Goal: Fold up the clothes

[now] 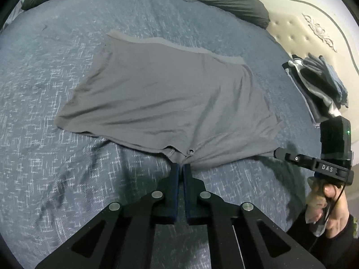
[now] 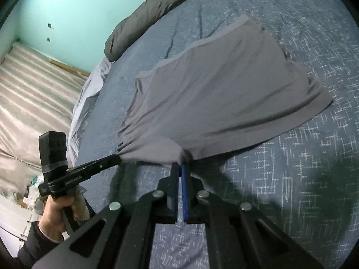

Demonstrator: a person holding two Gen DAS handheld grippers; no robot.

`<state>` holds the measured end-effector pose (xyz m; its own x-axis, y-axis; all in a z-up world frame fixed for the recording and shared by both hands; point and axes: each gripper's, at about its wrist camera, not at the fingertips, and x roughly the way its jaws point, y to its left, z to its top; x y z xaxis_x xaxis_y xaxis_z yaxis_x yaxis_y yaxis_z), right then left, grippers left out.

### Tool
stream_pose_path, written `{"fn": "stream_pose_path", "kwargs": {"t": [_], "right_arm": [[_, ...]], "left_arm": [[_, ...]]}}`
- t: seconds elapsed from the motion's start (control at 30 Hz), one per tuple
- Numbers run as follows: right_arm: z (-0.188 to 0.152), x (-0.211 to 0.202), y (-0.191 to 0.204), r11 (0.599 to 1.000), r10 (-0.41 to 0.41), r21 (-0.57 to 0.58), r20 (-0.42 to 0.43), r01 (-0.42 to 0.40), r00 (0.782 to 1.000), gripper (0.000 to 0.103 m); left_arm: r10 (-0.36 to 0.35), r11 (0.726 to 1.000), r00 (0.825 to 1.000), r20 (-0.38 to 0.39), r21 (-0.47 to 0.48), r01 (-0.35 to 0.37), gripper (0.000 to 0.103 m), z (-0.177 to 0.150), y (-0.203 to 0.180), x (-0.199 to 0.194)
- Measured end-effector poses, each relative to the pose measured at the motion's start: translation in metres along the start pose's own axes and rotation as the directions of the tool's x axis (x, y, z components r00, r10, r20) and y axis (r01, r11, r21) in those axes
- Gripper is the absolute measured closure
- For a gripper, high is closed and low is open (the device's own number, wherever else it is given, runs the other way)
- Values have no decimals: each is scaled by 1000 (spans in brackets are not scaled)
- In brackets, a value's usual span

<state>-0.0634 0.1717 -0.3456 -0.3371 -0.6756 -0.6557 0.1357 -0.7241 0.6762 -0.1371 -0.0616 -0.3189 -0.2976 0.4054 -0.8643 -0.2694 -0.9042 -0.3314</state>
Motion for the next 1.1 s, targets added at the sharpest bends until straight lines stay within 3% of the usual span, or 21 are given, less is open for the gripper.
{"fn": "stream_pose_path", "kwargs": {"t": [0.2, 0.53, 0.67, 0.83, 1.1], "right_arm": [[-6, 24, -3, 1000, -10, 6, -88, 10, 996, 101], [-5, 24, -8, 999, -34, 25, -148, 38, 988, 96], [1, 6, -8, 999, -30, 37, -105, 34, 994, 83], [12, -17, -16, 996, -44, 74, -7, 44, 999, 80], [12, -10, -36, 991, -49, 126, -16, 51, 999, 80]], "left_arm": [[6, 1000, 999, -46, -21, -7, 100, -12, 5, 18], [8, 999, 999, -51, -49, -11, 97, -4, 12, 20], [6, 996, 1000, -19, -84, -8, 73, 4, 23, 11], [1, 990, 1000, 12, -139, 1, 72, 18, 38, 11], [-62, 979, 998, -2, -196, 60, 72, 22, 36, 32]]}}
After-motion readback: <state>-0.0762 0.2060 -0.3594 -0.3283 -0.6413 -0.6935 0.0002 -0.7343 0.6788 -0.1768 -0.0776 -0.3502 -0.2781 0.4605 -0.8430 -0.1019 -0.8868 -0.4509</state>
